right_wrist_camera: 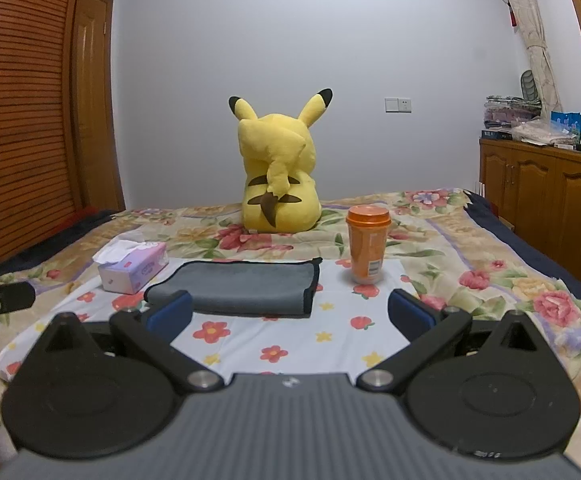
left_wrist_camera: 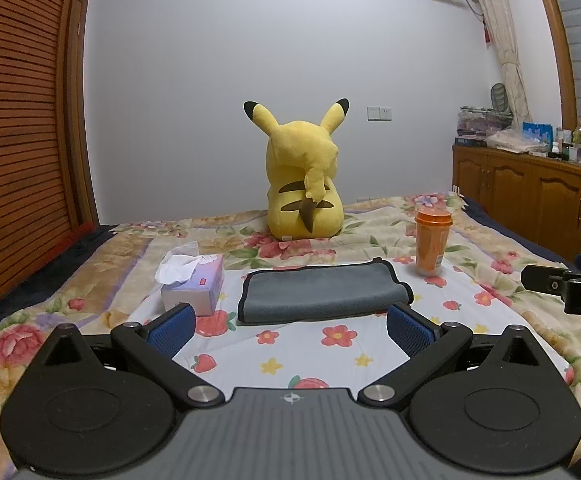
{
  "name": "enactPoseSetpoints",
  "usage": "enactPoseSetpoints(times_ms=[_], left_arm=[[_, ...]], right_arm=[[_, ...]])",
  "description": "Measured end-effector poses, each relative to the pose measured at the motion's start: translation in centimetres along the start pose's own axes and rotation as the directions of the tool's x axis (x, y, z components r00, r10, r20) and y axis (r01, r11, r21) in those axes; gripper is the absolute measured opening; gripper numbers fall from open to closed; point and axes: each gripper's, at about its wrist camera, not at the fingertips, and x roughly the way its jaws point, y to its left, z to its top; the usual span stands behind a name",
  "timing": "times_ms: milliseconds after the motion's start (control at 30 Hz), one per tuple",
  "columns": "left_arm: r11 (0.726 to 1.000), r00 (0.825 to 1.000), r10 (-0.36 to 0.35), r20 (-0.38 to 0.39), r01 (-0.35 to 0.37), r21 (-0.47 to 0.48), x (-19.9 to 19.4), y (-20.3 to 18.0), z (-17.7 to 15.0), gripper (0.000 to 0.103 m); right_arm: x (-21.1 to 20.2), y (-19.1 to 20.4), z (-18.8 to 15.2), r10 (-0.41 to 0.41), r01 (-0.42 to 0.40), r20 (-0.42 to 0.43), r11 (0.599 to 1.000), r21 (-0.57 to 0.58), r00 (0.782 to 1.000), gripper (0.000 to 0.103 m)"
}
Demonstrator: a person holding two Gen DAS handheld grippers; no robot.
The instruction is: Fold towel
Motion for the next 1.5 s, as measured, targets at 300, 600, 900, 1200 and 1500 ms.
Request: enactPoseSetpoints(times_ms=[300,600,900,1200,1500], left_arm=[[1.000,1.000,0.000,-0.002,0.000,0.000,0.03,-0.01,-0.05,0.103],[1.000,1.000,-0.001,-0.004,0.001,-0.003,0.10,0.02,-0.09,0.103],[1.000,1.000,-0.001,-0.013,0.000,-0.010,0.31,0.18,-0.56,0.103],[1.000,1.000,-0.001,-0.013,0.001,-0.011,0.32,0.17,-0.53,0.103],[1.000,1.000,-0.001,-0.013,0.001,-0.009,0.30,0.18,-0.54,0.103]], right_arm=[[0.00,0.04,0.00,-0.001,0.001,0.000,1.000,0.000,1.000,0.103],[0.01,0.02,0.00,-0.001,0.001,0.000,1.000,0.000,1.000,0.103],[0.00,0.01,0.00,0.000,0.000,0.000,1.000,0.000,1.000,0.103],[0.00,0.02,-0.01,-0.001,0.001,0.000,1.000,0.000,1.000,0.103],[0.01,0.02,-0.02,-0.001,0.001,0.000,1.000,0.001,1.000,0.103]])
